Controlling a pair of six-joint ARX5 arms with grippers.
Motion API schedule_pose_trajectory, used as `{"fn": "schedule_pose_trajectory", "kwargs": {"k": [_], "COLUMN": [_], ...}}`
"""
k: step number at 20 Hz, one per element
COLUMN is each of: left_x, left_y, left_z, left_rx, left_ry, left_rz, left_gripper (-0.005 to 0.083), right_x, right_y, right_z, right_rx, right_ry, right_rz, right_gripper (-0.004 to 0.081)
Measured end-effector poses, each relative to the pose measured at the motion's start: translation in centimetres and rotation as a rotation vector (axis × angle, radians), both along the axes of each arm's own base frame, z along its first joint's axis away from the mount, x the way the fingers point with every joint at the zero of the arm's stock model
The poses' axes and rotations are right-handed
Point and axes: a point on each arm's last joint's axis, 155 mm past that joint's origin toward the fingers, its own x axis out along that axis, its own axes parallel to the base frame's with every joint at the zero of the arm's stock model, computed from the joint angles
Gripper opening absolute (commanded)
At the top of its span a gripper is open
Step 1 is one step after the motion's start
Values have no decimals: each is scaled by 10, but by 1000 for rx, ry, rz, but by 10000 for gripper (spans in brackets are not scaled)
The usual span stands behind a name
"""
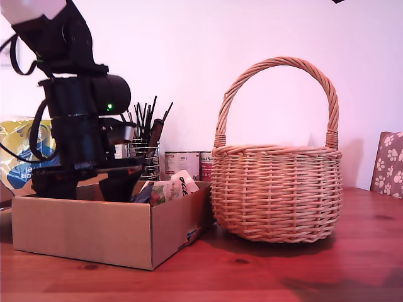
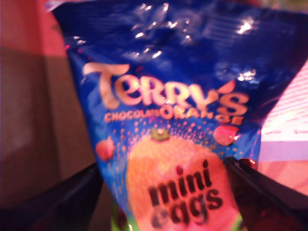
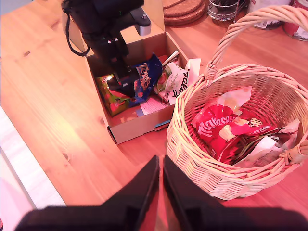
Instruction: Move the bags of Easter eggs from the cardboard box on the left into the woven basket on the right side.
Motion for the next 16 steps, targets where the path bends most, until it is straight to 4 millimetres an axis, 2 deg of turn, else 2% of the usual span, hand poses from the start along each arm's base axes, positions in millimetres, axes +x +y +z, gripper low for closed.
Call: {"fn": "schedule_pose_trajectory", "kwargs": {"k": [2,3,4,6,7,8,16], "left_x": [2,2,3,3,3,4,5], "left_y": [-1,-2,-2,-2,-2,-2,-6], "left_z": [-1,-1,-1,-1,-1,-1,5], "left_rx": [-3,-5,-5,-4,-5,-5,-21], "left_ry": [0,-4,-5,-5,-7,-11,-8], "left_rz": [-1,-1,-2,-5,-5,-6,-42], "left_gripper": [707,651,551,282,187,131,111], "right_x": [0,0,0,0,0,0,0], "right_y": [0,0,0,0,0,0,0], "right_z": [0,0,0,0,0,0,0], "right_rx": [0,1,0,0,0,0,0], "right_ry": [0,-1,0,0,0,0,0], "right_rz": [0,0,0,0,0,0,0], "right_gripper": [-2,-2,-2,-2,-2,-2,-2]}}
